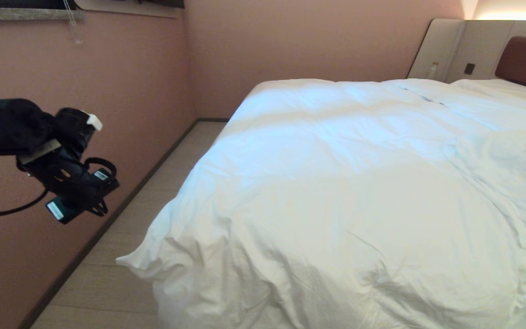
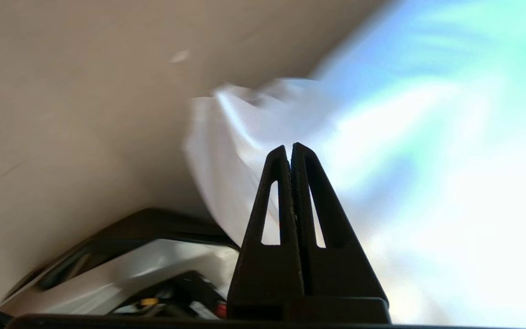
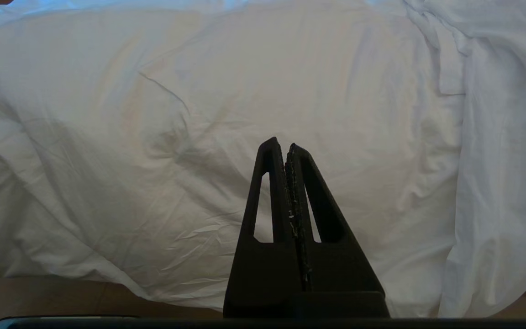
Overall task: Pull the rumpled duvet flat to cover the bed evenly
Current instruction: Hold the folded corner of the quilt
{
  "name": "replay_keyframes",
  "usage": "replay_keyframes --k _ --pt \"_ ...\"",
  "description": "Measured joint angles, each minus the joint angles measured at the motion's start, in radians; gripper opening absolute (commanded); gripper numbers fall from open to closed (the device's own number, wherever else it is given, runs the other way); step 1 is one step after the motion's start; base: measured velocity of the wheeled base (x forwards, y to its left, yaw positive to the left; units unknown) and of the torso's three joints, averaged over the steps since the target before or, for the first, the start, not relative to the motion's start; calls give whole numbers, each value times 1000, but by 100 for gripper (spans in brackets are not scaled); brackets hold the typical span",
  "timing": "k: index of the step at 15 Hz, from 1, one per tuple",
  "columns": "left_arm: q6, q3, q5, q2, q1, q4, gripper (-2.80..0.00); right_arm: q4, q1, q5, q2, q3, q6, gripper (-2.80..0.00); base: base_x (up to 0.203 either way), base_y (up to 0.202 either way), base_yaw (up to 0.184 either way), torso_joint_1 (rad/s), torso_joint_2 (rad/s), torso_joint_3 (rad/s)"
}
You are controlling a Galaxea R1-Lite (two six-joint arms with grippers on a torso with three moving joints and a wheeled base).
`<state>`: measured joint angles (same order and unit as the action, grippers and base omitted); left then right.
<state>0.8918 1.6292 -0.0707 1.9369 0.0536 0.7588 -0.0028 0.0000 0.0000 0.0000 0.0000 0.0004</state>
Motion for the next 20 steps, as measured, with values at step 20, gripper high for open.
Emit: replay_keyframes --k 20 --pt "-642 -536 250 -1371 0 -22 -280 0 0 0 0 0 0 -280 0 0 0 0 0 0"
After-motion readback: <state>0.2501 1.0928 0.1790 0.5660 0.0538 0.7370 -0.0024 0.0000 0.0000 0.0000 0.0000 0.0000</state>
